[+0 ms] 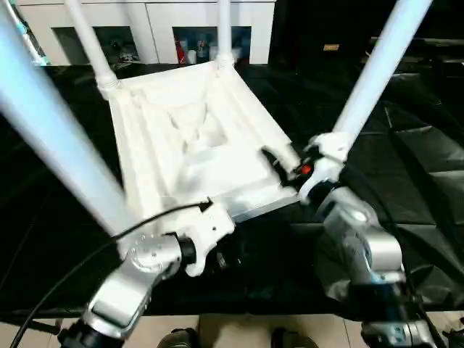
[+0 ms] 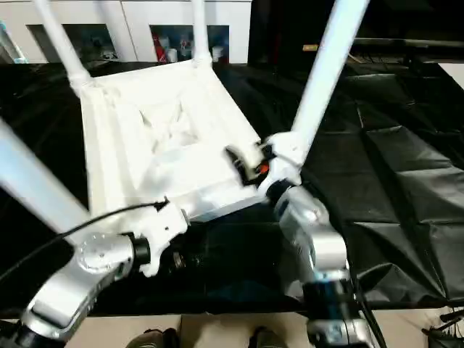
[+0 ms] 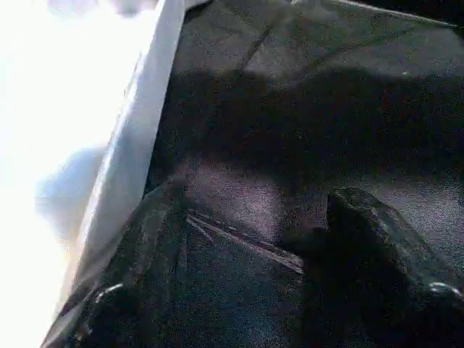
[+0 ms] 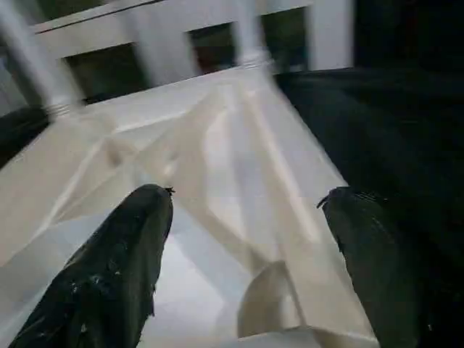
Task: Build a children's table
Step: Rotate table base
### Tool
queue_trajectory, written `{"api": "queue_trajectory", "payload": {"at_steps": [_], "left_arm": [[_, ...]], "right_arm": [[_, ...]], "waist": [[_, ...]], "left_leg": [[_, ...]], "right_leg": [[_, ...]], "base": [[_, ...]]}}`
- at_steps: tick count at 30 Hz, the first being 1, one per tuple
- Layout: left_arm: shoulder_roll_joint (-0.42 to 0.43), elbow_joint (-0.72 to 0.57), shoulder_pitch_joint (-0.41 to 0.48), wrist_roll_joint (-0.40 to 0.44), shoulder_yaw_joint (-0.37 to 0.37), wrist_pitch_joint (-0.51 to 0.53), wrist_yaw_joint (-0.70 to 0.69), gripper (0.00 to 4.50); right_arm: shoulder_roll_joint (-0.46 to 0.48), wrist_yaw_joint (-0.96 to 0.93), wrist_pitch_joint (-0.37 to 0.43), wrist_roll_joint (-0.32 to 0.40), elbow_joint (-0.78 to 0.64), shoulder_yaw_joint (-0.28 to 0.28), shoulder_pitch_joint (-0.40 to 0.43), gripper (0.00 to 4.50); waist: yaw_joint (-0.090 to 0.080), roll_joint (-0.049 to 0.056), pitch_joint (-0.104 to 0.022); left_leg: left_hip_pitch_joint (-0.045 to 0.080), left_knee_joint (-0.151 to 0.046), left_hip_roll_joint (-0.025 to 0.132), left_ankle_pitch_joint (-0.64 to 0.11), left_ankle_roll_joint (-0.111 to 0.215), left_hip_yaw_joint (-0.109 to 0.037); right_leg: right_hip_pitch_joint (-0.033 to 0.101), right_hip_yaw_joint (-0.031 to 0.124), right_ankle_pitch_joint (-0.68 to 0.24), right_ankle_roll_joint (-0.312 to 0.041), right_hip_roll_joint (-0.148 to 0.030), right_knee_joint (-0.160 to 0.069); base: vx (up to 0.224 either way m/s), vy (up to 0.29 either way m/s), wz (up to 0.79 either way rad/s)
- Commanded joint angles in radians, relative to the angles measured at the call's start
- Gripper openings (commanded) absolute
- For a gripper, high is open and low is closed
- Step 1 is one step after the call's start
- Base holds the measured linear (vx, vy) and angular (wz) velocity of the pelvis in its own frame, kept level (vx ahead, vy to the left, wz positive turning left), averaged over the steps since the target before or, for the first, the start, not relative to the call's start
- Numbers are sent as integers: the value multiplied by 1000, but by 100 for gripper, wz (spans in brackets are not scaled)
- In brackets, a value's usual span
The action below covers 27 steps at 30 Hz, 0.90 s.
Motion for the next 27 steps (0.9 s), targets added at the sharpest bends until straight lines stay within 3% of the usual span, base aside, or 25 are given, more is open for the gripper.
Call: {"api": "queue_trajectory", "payload": {"at_steps": [1, 3, 7, 10, 15, 18, 24, 27], "left_arm": [[11, -3, 5, 2, 8, -14, -1, 375], [14, -6, 8, -9, 8, -10, -10, 392], [27, -4, 9, -35, 15, -14, -36, 424], [44, 7, -1, -63, 28, -25, -74, 446], [79, 37, -22, -102, 60, -66, -137, 446], [119, 47, -29, -170, 98, -102, -234, 446], [201, 11, 0, -242, 110, -94, -365, 446], [234, -6, 21, -280, 129, -108, -402, 446]], "right_arm": [[-24, -86, -46, -26, 53, -89, -20, 373], [-38, -100, -63, -34, 73, -98, -32, 373], [-61, -120, -92, -44, 103, -117, -51, 373], [-72, -128, -109, -49, 123, -124, -61, 373], [-81, -137, -132, -53, 151, -133, -74, 373], [-87, -141, -140, -53, 160, -137, -77, 373], [-94, -136, -146, -60, 170, -130, -81, 373], [-98, -135, -155, -58, 183, -132, -87, 373]], "waist": [[-5, -5, -73], [-2, -5, -73], [1, -7, -75], [-1, -7, -74], [-5, -4, -72], [-4, -5, -71], [-5, -4, -72], [-8, -6, -71]], "left_leg": [[34, -71, 23, -238, 28, -6], [36, -69, 22, -223, 30, -3], [26, -65, 19, -175, 51, -5], [26, -65, 18, -177, 58, -4], [27, -66, 18, -191, 58, -4], [30, -67, 17, -197, 52, -4], [30, -67, 17, -167, 55, -3], [30, -68, 17, -177, 59, -2]], "right_leg": [[38, 25, -238, -154, -9, -56], [36, 25, -212, -154, -5, -54], [46, 22, -143, -162, -4, -44], [46, 23, -144, -166, -5, -45], [46, 22, -171, -170, -6, -45], [44, 22, -182, -171, -5, -46], [47, 22, -126, -185, -3, -35], [47, 23, -144, -187, -6, -37]], "base": [[0, 0, 0], [0, 0, 0], [0, 0, 0], [0, 0, 0], [0, 0, 0], [0, 0, 0], [0, 0, 0], [0, 0, 0]]}}
